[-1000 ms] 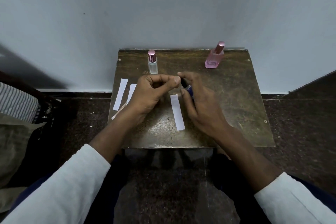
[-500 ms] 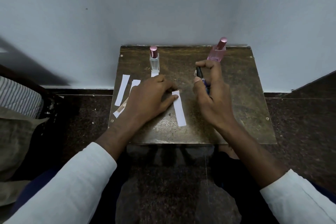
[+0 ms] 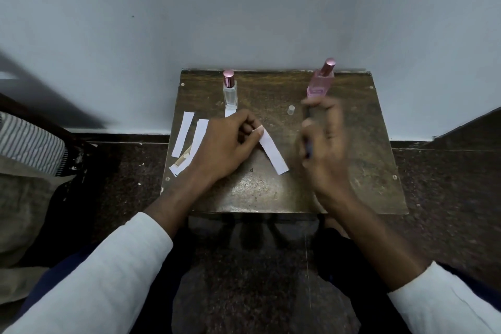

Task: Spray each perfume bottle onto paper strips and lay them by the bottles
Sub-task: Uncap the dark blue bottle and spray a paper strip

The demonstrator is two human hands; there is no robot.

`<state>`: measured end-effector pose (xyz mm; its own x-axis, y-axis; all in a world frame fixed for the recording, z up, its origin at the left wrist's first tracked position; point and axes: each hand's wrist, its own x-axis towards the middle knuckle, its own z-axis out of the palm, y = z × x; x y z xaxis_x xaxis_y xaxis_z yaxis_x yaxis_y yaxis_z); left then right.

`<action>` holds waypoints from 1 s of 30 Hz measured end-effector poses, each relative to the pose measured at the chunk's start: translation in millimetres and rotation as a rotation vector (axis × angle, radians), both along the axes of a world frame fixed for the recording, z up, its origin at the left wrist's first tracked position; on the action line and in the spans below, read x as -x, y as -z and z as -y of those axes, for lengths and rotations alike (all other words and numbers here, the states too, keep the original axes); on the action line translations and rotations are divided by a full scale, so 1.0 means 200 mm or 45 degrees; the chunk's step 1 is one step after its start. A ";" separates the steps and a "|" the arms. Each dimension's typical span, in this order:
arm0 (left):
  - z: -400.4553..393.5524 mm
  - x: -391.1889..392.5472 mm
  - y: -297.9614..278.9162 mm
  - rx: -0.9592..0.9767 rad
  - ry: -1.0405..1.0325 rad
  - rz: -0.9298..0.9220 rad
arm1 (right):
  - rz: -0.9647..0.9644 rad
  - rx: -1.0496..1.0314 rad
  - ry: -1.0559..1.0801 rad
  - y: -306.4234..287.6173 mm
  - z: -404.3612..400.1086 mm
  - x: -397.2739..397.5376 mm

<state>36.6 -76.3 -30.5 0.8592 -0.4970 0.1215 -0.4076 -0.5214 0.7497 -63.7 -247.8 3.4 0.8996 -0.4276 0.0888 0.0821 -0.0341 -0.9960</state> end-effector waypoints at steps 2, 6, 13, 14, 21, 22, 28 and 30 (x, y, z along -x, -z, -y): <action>0.00 0.02 -0.01 0.065 -0.045 -0.074 | -0.056 0.097 -0.179 0.02 -0.06 0.05; -0.02 0.07 -0.07 0.113 -0.096 -0.098 | -0.091 0.054 -0.117 0.01 -0.06 0.06; -0.08 0.30 -0.26 0.394 -0.393 -0.302 | -0.054 0.496 -0.085 -0.09 -0.06 0.19; -0.09 0.33 -0.28 0.422 -0.422 -0.309 | -0.024 0.511 -0.028 -0.12 -0.06 0.21; -0.12 0.37 -0.28 0.527 -0.498 -0.339 | 0.057 0.712 0.071 -0.17 -0.10 0.28; -0.11 0.35 -0.27 0.518 -0.484 -0.350 | 0.038 0.782 -0.009 -0.14 -0.09 0.27; -0.05 0.24 -0.21 0.508 -0.402 -0.307 | 0.005 1.014 -0.248 -0.04 -0.04 0.10; -0.04 0.21 -0.18 0.517 -0.391 -0.313 | 0.074 0.981 -0.208 -0.04 -0.05 0.06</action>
